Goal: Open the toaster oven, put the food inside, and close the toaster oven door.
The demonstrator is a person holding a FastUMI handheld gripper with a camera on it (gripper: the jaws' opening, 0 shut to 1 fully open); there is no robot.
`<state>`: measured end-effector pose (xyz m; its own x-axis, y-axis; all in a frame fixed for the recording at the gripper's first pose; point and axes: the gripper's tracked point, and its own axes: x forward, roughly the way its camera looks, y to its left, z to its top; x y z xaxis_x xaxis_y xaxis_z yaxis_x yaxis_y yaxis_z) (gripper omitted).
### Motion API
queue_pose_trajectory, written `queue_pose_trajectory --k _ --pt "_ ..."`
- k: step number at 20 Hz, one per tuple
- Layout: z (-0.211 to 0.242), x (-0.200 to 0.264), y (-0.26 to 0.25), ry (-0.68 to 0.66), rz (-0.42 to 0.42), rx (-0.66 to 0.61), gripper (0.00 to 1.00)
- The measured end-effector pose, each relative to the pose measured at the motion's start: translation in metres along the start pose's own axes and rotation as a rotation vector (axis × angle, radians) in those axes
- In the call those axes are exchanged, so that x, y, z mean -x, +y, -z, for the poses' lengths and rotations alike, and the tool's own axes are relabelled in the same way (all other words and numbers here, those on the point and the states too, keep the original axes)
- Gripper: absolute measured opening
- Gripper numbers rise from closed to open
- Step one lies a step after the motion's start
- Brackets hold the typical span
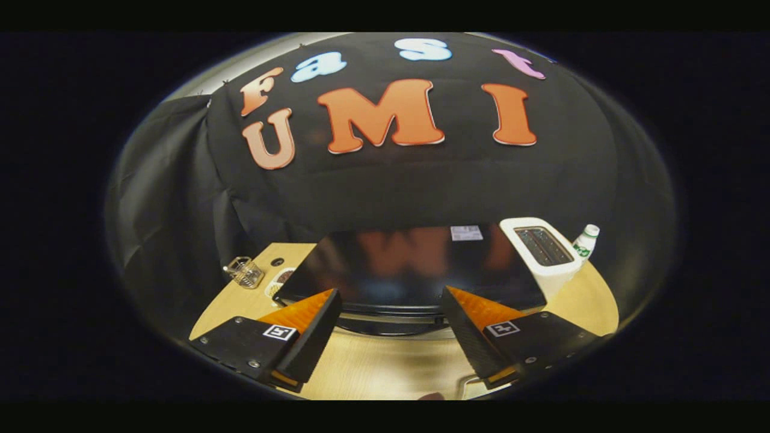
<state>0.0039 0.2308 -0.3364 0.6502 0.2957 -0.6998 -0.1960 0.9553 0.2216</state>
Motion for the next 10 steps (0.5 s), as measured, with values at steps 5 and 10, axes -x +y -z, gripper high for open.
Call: queue_pose_trajectory --k 5,10 --pt "0.01 -0.013 0.002 0.007 0.045 0.072 0.97" --pt "0.012 -0.011 0.01 -0.066 0.072 0.169 0.91"
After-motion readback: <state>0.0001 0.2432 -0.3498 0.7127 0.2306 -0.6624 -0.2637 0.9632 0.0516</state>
